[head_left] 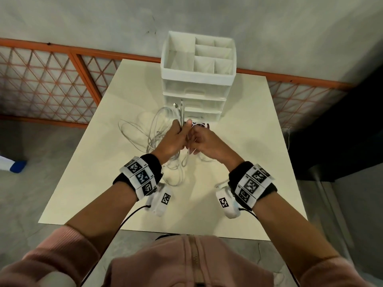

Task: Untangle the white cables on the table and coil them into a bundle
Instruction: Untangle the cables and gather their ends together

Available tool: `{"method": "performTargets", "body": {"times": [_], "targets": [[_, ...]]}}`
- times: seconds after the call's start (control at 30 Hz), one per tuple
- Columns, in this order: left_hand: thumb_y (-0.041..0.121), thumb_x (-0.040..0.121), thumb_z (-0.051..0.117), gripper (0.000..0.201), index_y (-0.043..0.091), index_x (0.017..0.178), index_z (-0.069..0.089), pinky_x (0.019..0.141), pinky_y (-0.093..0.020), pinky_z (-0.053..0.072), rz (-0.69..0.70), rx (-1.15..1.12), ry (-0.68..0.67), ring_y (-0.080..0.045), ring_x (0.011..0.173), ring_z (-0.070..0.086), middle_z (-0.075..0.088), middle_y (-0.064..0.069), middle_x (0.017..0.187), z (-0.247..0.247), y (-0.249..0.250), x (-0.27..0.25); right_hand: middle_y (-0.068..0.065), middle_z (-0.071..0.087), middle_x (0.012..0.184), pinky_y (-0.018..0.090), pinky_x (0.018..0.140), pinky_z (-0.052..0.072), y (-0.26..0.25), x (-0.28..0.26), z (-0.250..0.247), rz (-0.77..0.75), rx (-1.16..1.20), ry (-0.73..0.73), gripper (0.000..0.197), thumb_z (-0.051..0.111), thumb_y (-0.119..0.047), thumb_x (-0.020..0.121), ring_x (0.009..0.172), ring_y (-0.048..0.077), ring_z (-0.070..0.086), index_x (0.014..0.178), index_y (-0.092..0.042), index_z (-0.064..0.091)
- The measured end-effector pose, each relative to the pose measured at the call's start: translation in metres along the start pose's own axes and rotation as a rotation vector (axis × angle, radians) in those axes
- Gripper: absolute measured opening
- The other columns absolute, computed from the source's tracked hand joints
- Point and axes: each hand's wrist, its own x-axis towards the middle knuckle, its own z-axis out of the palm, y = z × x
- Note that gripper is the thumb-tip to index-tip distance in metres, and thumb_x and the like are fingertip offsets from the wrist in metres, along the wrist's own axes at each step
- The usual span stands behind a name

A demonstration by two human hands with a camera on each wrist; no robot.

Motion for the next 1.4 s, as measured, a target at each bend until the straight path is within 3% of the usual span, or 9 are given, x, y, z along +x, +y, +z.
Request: {"method": "performTargets", "body": {"times": [0.13, 0.33, 0.5, 0.67, 0.87, 1.03, 1.13, 1.27, 1.4], "targets": [[0.027, 0.102, 0.031, 0.023, 0.012, 0.085, 0.031, 0.042, -0.011, 0.037, 0.009, -0.062, -0.001, -0.005, 0.043, 0.053, 0.052, -0.008, 0.06, -0.001, 0.004, 0.0, 0.004, 0.06, 0.065, 0.019, 0.059, 0.047, 0.0, 0.002, 0.001, -0.029, 0.048, 0.055, 0.026, 0.062, 0.006, 0.081, 0.05, 0.0, 0.059, 0.076, -0.016, 0.05], [0.035, 0.101, 0.034, 0.033, 0.013, 0.077, 0.041, 0.048, -0.01, 0.041, 0.017, -0.079, -0.002, -0.001, 0.05, 0.053, 0.049, -0.002, 0.066, -0.009, 0.01, -0.003, 0.007, 0.061, 0.067, 0.037, 0.072, 0.048, 0.0, 0.005, 0.002, -0.02, 0.236, 0.106, 0.029, 0.074, 0.002, 0.074, 0.061, 0.02, 0.06, 0.078, -0.014, 0.049], [0.035, 0.101, 0.034, 0.034, 0.012, 0.083, 0.051, 0.076, -0.021, 0.043, 0.073, -0.069, -0.089, -0.006, 0.076, 0.054, 0.053, 0.001, 0.079, -0.015, 0.016, -0.008, 0.002, 0.057, 0.081, 0.023, 0.068, 0.047, -0.007, 0.003, -0.005, -0.055, 0.228, 0.07, 0.043, 0.077, -0.001, 0.072, 0.068, 0.01, 0.055, 0.097, -0.01, 0.043], [0.034, 0.102, 0.031, 0.039, 0.009, 0.075, 0.044, 0.059, -0.017, 0.034, 0.194, 0.043, -0.166, -0.007, 0.056, 0.036, 0.039, -0.003, 0.064, -0.016, 0.017, -0.015, 0.0, 0.062, 0.094, 0.031, 0.079, 0.052, -0.025, 0.003, -0.029, -0.177, 0.285, 0.233, 0.03, 0.064, -0.02, 0.088, 0.088, 0.015, 0.062, 0.116, -0.016, 0.056], [0.032, 0.102, 0.03, 0.041, 0.008, 0.07, 0.041, 0.054, -0.013, 0.032, 0.217, 0.046, -0.202, -0.005, 0.052, 0.033, 0.036, 0.003, 0.057, -0.01, 0.015, -0.013, 0.002, 0.066, 0.079, 0.031, 0.071, 0.055, -0.038, 0.011, -0.028, -0.309, 0.266, 0.444, 0.025, 0.064, -0.011, 0.088, 0.069, 0.008, 0.065, 0.112, -0.005, 0.062], [0.032, 0.101, 0.034, 0.035, 0.006, 0.081, 0.045, 0.053, -0.016, 0.034, 0.223, -0.044, -0.15, -0.005, 0.051, 0.036, 0.041, 0.005, 0.058, -0.012, 0.01, -0.008, 0.01, 0.066, 0.073, 0.02, 0.062, 0.052, -0.04, 0.008, -0.038, -0.262, 0.282, 0.389, 0.022, 0.071, -0.009, 0.081, 0.063, 0.012, 0.065, 0.1, -0.002, 0.062], [0.03, 0.101, 0.034, 0.03, 0.007, 0.09, 0.05, 0.051, -0.014, 0.035, 0.213, -0.038, -0.14, -0.006, 0.049, 0.038, 0.046, 0.003, 0.06, -0.008, 0.011, -0.009, 0.003, 0.067, 0.079, 0.023, 0.064, 0.053, -0.043, 0.011, -0.042, -0.231, 0.255, 0.311, 0.02, 0.074, -0.006, 0.077, 0.068, 0.009, 0.065, 0.093, -0.002, 0.064], [0.028, 0.101, 0.035, 0.028, 0.013, 0.08, 0.045, 0.048, -0.013, 0.033, 0.233, 0.014, -0.141, -0.004, 0.044, 0.036, 0.046, 0.013, 0.046, -0.006, 0.014, -0.007, 0.002, 0.067, 0.077, 0.023, 0.065, 0.054, -0.043, 0.01, -0.039, -0.248, 0.236, 0.316, 0.02, 0.078, -0.005, 0.072, 0.068, 0.008, 0.065, 0.087, -0.008, 0.065], [0.029, 0.101, 0.035, 0.025, 0.019, 0.084, 0.05, 0.049, -0.015, 0.034, 0.211, 0.033, -0.162, -0.004, 0.044, 0.038, 0.049, 0.011, 0.052, -0.006, 0.013, -0.005, 0.007, 0.066, 0.074, 0.027, 0.068, 0.055, -0.042, 0.01, -0.041, -0.246, 0.188, 0.337, 0.03, 0.08, -0.009, 0.071, 0.065, 0.013, 0.063, 0.096, -0.008, 0.065]]}}
